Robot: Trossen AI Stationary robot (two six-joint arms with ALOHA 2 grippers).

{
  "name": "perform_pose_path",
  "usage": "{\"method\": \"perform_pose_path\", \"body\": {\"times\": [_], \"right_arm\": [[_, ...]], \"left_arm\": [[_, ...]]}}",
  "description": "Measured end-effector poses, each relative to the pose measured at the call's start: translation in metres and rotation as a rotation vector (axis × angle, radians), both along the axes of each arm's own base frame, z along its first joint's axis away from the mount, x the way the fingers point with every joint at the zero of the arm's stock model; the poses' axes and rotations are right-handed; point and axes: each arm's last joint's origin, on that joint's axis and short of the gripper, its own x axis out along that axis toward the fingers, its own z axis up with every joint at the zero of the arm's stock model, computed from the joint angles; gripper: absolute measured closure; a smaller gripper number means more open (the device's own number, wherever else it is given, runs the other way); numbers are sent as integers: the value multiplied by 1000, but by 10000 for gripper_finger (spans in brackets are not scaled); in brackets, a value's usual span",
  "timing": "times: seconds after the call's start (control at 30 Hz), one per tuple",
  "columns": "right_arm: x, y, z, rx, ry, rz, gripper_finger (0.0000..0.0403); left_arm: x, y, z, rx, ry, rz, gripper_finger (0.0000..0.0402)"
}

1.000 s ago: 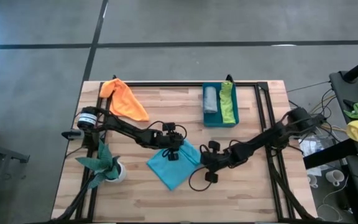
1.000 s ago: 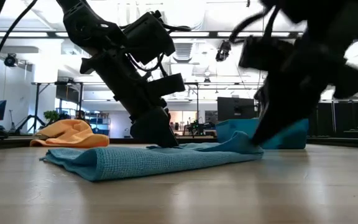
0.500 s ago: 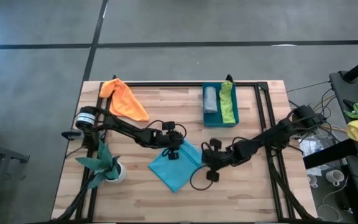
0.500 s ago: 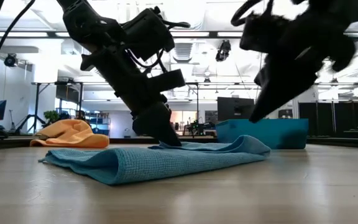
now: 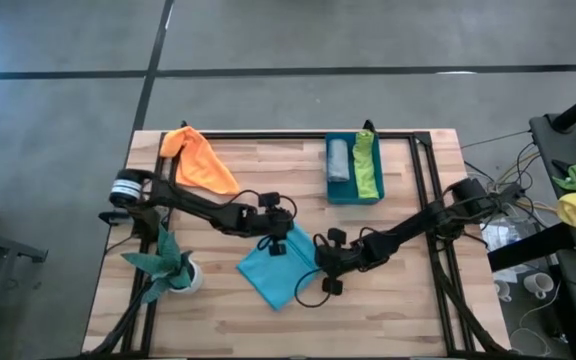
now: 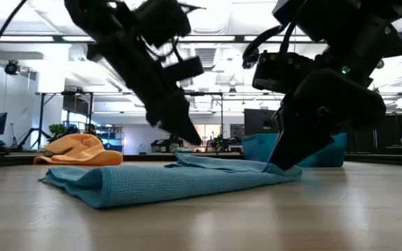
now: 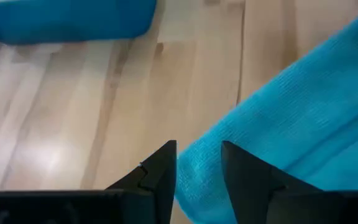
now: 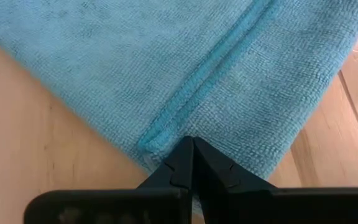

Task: Roll microfiber towels into tight, uniform cylinder then place into a basket
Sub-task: Roll the blue towel

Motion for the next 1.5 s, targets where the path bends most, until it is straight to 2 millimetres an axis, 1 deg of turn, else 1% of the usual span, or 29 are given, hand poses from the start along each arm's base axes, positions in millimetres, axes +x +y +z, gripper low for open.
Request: {"method": "perform_pose_path", "body": {"times": [0.1, 0.17, 0.27, 0.33, 0.4, 0.47, 0.53, 0.6, 0.67, 0.73, 0.8, 0.87, 0.93, 1.03, 1.1, 1.2, 1.3, 1.43, 1.5], "right_arm": [[0, -2, 3, -4, -2, 6, 394], [-1, -3, 7, -4, -5, 24, 394], [-2, -4, 14, -20, -2, 55, 394], [-4, -4, 19, -23, 14, 56, 394], [-5, -5, 25, -25, 22, 52, 394], [-6, -5, 35, -19, 5, 37, 394], [-7, -7, 45, -7, -7, 14, 394], [-8, -13, 53, 28, -20, -44, 388], [-8, -22, 61, 84, -37, -129, 373], [-6, -31, 65, 129, -56, -209, 350], [-3, -41, 66, 162, -69, -281, 320], [0, -51, 63, 204, -63, -362, 286], [3, -59, 57, 271, -35, -405, 256], [9, -66, 47, 335, -15, -441, 222], [13, -67, 42, 351, -24, -454, 208], [18, -70, 33, 365, -21, -474, 201], [23, -72, 30, 374, -21, -485, 204], [33, -69, 26, 391, -5, -474, 216], [39, -68, 24, 410, 10, -478, 222]], "left_arm": [[0, -7, 15, -16, -80, -26, 290], [2, -11, 16, -39, -113, -55, 290], [8, -13, 1, -89, -108, -70, 290], [10, -14, -16, -109, -52, -65, 290], [11, -16, -29, -133, -10, -86, 290], [13, -18, -37, -162, 14, -118, 290], [13, -21, -43, -174, 31, -137, 290], [13, -25, -43, -183, 37, -155, 290], [12, -27, -43, -181, 36, -161, 290], [11, -29, -41, -180, 39, -172, 290], [11, -30, -37, -182, 31, -181, 290], [10, -30, -30, -183, 13, -183, 290], [8, -30, -21, -185, -1, -183, 290], [2, -29, -7, -187, -6, -181, 290], [-3, -29, 6, -190, -16, -182, 290], [-16, -31, 24, -207, -8, -177, 290], [-33, -35, 37, -233, 33, -161, 290], [-58, -42, 53, -265, 70, -153, 290], [-72, -44, 57, -282, 105, -136, 290]]}}
